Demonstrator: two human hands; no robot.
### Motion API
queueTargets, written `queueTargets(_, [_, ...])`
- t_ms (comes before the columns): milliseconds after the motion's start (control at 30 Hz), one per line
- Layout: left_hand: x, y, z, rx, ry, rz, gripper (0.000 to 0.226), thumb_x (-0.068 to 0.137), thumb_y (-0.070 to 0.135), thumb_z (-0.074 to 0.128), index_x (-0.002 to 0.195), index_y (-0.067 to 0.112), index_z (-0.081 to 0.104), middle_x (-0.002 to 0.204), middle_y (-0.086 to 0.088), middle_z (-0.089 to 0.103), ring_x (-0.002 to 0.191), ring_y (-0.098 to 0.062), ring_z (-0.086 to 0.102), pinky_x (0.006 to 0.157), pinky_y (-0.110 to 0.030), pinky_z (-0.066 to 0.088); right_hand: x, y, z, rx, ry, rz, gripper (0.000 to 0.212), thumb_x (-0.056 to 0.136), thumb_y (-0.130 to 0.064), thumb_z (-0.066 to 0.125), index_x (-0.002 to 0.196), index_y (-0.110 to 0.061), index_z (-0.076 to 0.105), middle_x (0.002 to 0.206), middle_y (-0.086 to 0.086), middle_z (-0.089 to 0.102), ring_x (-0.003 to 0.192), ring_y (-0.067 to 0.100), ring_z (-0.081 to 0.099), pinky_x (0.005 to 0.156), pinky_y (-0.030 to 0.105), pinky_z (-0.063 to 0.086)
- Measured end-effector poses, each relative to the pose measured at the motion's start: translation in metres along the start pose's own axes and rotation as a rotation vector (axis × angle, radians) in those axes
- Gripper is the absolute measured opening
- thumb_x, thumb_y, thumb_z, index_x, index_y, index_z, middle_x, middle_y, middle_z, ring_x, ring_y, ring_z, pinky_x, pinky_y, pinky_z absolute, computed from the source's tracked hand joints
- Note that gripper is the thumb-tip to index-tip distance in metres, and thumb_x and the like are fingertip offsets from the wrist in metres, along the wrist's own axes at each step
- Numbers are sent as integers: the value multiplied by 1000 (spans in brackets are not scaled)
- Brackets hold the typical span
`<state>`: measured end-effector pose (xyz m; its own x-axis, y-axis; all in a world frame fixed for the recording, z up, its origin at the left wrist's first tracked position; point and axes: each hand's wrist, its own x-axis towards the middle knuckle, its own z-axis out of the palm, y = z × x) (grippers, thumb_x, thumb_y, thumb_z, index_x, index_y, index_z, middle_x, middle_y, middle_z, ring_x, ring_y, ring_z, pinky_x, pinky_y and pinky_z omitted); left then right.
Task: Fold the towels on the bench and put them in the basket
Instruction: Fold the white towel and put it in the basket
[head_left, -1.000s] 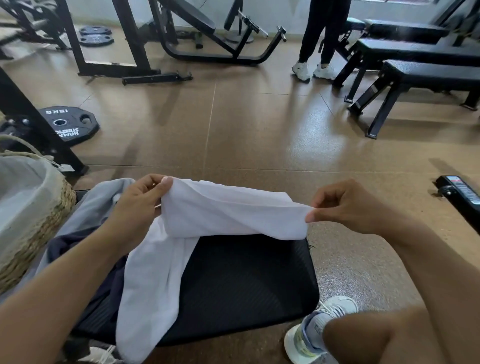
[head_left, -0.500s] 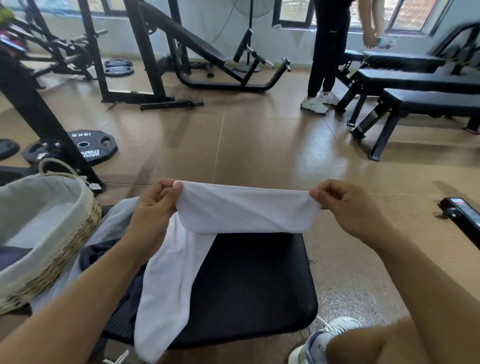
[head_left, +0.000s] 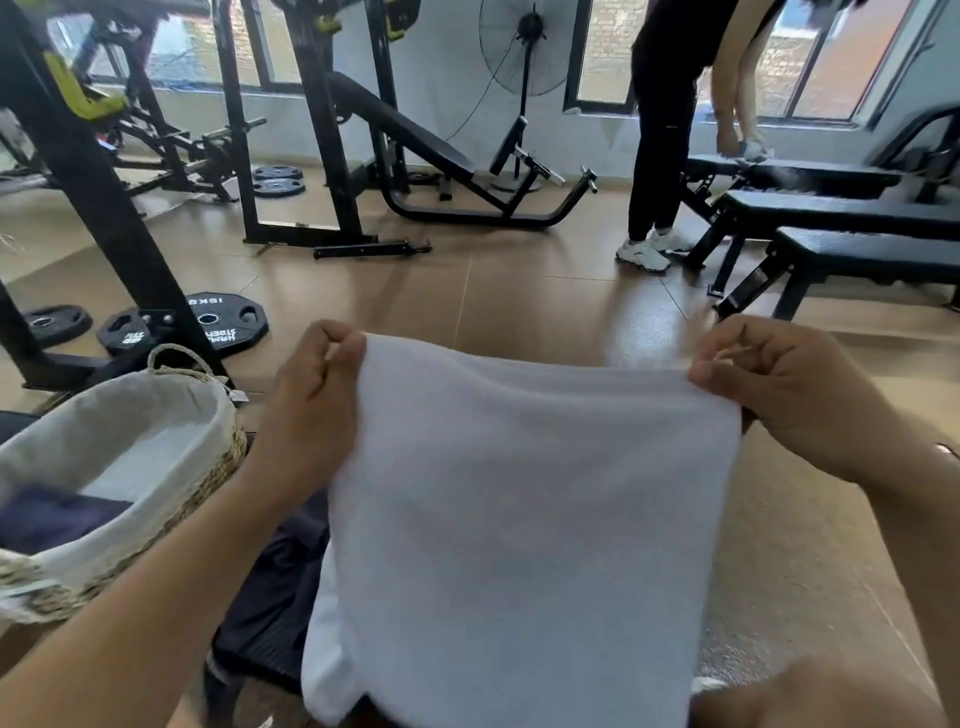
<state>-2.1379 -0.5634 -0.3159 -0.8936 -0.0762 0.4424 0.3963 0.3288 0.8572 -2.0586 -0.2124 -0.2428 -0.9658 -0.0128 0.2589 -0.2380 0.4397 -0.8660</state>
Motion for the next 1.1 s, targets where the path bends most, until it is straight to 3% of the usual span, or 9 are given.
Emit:
queueTargets(100, [3,-33,11,80,-130,-149,21,104,33,52,86,24,58,61,4,48,48,-4,39,51,-29,36,14,31,5,-101,-71,166,11,83,-18,75,87,-9,72,61,10,70,47,18,63,45,25,53])
queueTargets(233, [0,-90,35,28,-253,-375,23,102,28,59,80,30,66,67,3,64,67,-20,59,64,-42,54,39,109,31,-284,-156,353,4,90,-16,75,86,-17,75,69,5,72,59,16,68,54,29,57])
queueTargets(333, [1,-123,53,-12,-317,-518,27,103,21,56,80,26,70,78,-3,71,81,-28,68,77,-48,61,51,160,55,-344,-102,402,21,95,-16,70,75,-20,71,64,-1,65,54,7,60,51,25,52])
queueTargets(467, [14,-153,71,54,-363,-572,20,102,27,53,91,18,67,91,-17,69,80,-27,64,85,-60,58,65,203,81,-302,-8,471,29,101,-25,60,72,-17,61,70,2,59,65,19,60,59,35,53])
queueTargets(600, [29,-160,90,94,-345,-614,19,103,25,51,93,21,67,89,-5,66,80,-22,59,73,-40,57,85,235,90,-315,26,539,33,103,-32,52,72,-20,53,67,0,55,64,23,57,60,35,48])
queueTargets(767, [34,-170,102,321,-322,-495,11,101,17,52,101,24,60,82,1,63,68,-20,58,49,-24,44,95,259,89,-327,-21,577,32,104,-25,50,75,-15,60,73,6,59,67,26,60,55,35,54])
queueTargets(933, [15,-174,110,469,-219,-203,24,93,9,62,115,20,61,112,4,63,94,-23,62,86,-33,45,89,270,92,-418,-39,590,20,101,-27,56,86,-16,63,87,1,64,84,23,61,64,30,50])
queueTargets(1033, [-8,-163,128,493,-397,51,26,97,12,59,122,17,64,132,2,60,123,-20,53,102,-29,38,82,250,106,-690,-13,418,25,103,-30,49,122,-20,62,124,1,56,120,23,49,100,38,41])
queueTargets(1100, [-24,-161,144,500,-596,186,35,100,20,52,133,12,61,149,-4,52,141,-23,42,115,-31,29,70,232,131,-720,3,175,33,104,-24,47,133,-21,60,138,3,55,129,28,46,107,40,36])
